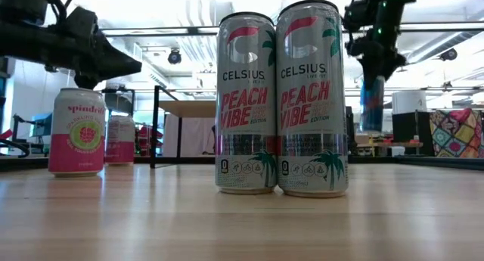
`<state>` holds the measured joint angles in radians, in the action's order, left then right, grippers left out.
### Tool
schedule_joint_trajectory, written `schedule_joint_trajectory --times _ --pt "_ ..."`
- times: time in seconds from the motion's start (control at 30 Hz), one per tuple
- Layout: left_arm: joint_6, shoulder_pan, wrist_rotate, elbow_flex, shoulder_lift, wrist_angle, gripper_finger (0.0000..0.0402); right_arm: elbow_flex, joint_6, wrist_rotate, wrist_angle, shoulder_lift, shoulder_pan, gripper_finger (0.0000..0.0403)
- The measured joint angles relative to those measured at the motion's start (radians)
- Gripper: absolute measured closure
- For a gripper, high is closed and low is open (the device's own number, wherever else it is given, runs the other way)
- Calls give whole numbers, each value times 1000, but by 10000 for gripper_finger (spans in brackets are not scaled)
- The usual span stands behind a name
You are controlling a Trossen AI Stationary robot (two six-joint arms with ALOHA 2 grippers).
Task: Place canned beverage on shelf
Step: Put the top right blue soda can on the shelf
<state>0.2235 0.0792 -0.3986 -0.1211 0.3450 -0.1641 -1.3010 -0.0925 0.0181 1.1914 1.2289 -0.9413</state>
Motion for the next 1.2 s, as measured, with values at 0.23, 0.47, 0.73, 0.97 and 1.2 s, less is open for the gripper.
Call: schedule_joint_trajectory --times 0.23,0.47,0.73,0.97,1.2 --pt "10 0 -3 -55 74 12 354 -201 29 0 85 26 0 165" --pt "12 0 -4 -173 165 98 354 -477 29 0 237 203 0 165" --pt "-54 3 -13 -413 316 299 307 -723 27 -34 271 370 12 164" --pt "-180 32 -13 -641 465 375 222 -825 16 -99 276 442 42 164" --pt "-281 120 121 -820 684 378 174 -837 -6 -108 288 459 109 164"
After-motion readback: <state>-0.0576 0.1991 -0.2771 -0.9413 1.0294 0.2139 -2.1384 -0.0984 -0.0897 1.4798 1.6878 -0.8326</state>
